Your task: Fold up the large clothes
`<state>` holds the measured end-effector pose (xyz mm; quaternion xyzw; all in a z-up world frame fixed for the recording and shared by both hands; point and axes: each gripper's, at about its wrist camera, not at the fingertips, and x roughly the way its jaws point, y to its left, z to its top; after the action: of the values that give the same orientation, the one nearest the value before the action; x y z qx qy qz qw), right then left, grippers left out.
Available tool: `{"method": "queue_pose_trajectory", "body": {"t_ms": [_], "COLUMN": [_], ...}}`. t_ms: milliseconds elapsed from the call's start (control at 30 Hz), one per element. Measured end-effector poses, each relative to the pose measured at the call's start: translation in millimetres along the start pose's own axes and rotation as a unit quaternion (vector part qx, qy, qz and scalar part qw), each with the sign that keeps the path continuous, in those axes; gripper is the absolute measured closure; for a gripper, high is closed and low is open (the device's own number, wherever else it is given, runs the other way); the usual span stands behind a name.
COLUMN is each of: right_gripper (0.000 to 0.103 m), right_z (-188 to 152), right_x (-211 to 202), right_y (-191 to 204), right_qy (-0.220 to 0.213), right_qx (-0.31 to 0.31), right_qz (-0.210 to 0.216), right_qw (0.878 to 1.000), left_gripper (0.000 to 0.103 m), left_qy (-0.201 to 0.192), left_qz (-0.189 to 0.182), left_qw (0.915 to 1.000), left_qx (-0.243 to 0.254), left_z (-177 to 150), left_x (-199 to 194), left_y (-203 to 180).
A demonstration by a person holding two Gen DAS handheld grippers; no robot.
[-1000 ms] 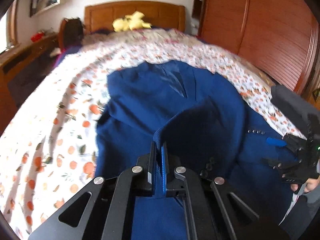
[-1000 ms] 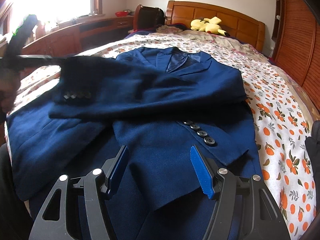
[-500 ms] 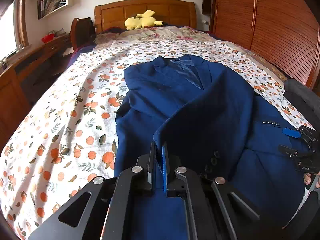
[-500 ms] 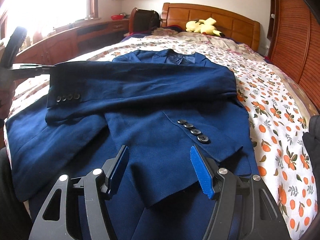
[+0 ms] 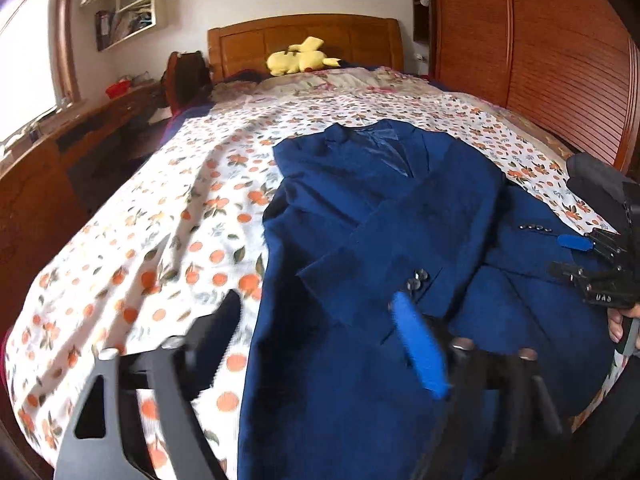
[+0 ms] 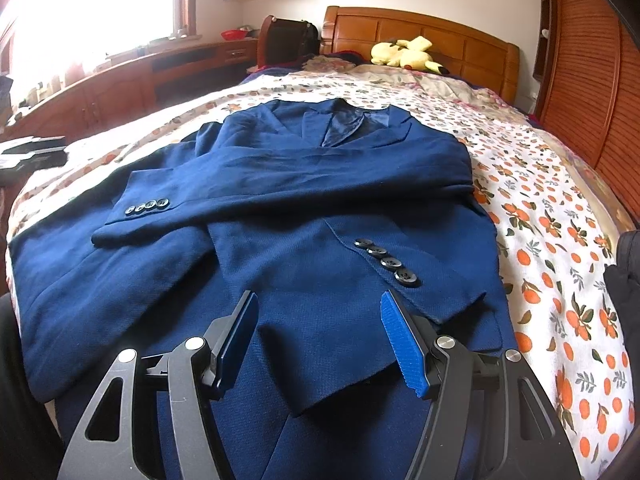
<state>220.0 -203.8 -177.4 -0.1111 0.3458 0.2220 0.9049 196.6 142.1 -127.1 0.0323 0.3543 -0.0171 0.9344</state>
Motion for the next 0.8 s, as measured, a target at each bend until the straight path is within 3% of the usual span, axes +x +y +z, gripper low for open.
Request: {"method": "queue_pose_trajectory", "body": {"t_ms": [333, 800], "right_gripper": [0.041, 0.043], "right_z": [-7.4, -72.9], "right_x": [-23.9, -107.2], "right_y": [-6.2, -63.4], "right_qy": [0.001, 0.036], "right_qx": [-0.005, 0.064], "right_qz": [-0.022, -0.064], "right_qw": [1.000, 0.995], "left_gripper": [0.018, 0.018], "left_qy": [0.023, 0.030], "left_qz": [0.000, -0.002], "left_qw": [0.9995, 0.9989], "left_qx": [-0.023, -0.037], "left_z": [-54.1, -87.8], "left_x": [-20.6, -29.6], "left_y": [19.8, 32.8]}}
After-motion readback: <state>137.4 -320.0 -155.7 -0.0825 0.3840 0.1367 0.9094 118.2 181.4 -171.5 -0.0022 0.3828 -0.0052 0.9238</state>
